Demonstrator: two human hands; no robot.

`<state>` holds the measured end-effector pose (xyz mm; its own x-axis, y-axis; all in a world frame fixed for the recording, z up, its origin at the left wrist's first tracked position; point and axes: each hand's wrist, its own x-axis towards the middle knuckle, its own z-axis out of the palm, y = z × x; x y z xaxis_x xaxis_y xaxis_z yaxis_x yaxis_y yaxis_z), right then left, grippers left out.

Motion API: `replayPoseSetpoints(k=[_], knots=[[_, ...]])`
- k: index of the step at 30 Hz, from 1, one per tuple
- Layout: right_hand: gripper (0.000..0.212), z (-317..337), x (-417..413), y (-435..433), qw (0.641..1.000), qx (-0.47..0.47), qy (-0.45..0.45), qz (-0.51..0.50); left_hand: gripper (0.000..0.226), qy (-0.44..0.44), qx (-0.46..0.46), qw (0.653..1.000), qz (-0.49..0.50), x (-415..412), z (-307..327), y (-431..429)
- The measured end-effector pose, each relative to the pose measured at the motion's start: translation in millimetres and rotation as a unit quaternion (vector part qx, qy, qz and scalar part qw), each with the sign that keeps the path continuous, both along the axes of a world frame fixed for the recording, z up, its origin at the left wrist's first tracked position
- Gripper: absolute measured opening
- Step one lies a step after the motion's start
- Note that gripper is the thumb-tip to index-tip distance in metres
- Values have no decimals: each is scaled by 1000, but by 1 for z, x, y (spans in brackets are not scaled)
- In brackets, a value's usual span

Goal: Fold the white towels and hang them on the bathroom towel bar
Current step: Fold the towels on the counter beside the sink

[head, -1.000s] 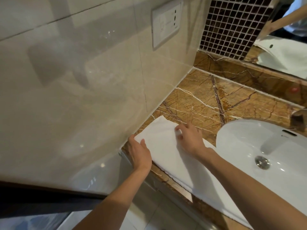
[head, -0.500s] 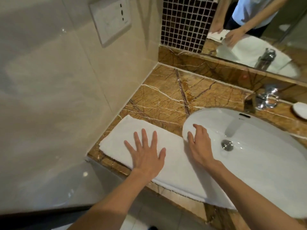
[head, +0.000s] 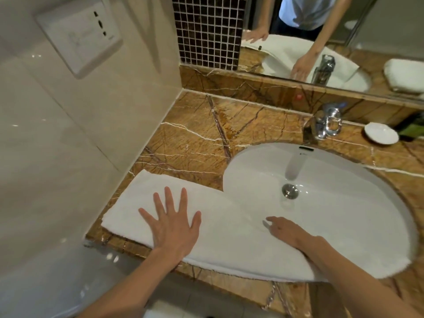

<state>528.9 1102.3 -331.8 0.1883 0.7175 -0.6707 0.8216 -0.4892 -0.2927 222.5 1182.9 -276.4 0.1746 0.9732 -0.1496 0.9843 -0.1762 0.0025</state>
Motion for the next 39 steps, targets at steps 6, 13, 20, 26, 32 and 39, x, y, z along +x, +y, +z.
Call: replayPoseSetpoints(k=[6,13,20,26,32,39], knots=[[47,-15,-2,-6,997,-75,19,23,81,9,6,1000,-1,-2,-2,0],[56,-8,2,-23,988,-145,-7,48,82,6,0,1000,-1,-1,-2,1],[46,3,7,-28,995,-96,3,10,81,5,-8,1000,-1,0,4,-1],[38,6,8,-28,996,-86,10,-6,81,10,-7,1000,-1,1,6,-2],[20,12,10,-29,998,-27,-41,33,79,11,-7,1000,-3,0,4,-1],[45,37,24,-47,988,81,-119,56,79,11,-12,1000,-4,0,5,-1]])
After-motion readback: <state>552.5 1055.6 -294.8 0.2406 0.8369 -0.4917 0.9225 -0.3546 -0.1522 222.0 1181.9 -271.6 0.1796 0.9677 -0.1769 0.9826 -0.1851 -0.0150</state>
